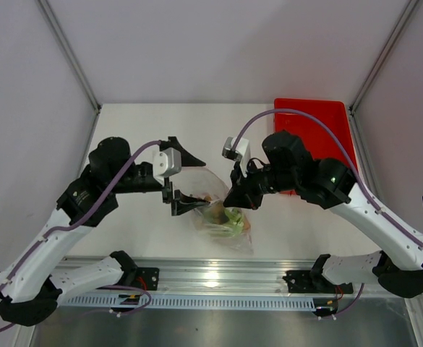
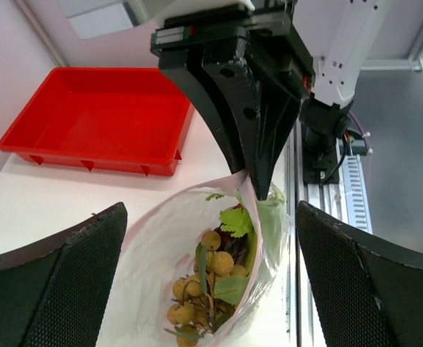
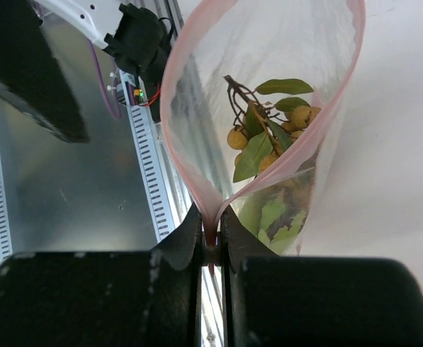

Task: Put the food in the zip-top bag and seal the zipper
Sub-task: Adjust the zipper food storage bag at the center of the board.

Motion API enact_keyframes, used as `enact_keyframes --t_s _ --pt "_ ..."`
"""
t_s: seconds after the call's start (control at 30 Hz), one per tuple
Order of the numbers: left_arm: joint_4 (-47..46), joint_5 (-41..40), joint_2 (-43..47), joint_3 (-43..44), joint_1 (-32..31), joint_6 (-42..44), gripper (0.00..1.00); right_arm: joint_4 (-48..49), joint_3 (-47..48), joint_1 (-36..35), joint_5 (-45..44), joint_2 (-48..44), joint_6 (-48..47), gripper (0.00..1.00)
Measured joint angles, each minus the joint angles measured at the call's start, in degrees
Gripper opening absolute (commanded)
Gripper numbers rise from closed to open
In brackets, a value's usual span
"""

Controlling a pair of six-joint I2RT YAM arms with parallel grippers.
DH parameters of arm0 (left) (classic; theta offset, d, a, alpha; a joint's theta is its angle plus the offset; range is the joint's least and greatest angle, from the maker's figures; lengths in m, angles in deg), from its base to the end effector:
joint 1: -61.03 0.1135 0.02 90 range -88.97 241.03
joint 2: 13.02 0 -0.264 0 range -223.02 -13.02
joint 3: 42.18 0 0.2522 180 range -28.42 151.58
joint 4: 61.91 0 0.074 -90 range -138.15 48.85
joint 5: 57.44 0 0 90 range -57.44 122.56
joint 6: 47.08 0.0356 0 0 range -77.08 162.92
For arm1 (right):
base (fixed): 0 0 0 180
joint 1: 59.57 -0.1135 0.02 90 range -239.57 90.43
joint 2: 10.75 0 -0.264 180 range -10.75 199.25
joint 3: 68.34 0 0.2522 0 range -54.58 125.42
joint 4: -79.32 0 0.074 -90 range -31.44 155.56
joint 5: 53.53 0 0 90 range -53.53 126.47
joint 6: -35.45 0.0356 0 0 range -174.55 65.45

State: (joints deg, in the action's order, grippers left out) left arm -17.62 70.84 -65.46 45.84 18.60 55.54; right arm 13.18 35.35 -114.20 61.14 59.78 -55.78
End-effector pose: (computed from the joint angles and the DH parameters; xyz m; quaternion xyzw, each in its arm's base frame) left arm 0.1069 -0.1276 0.4541 0.5207 0.5370 -0.3987 0.5307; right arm 0.1224 0.1981 0.4425 -0.4922 0.7107 0.3772 0.3322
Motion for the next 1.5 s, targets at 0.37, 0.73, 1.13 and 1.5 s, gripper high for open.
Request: enact_keyframes --t_s 0.37,0.73,1.13,1.5 --pt "0.0 10.3 -7.6 3.6 -2.3 7.5 0.99 -2.7 2.5 0.0 1.6 1.1 -1.3 0.00" --pt "3.1 17.4 -13.6 4.9 -3.8 8.9 1.00 -4.9 5.5 0.0 1.7 1.2 -1.9 0.00" --pt "1.9 13.5 -13.6 2.1 -3.9 8.5 0.73 -6.0 5.7 0.0 1.5 0.7 -2.1 0.00" --pt "3.3 8.3 -12.0 -1.4 -3.9 4.6 0.21 -6.5 5.6 0.0 -1.9 0.5 -2.1 0.23"
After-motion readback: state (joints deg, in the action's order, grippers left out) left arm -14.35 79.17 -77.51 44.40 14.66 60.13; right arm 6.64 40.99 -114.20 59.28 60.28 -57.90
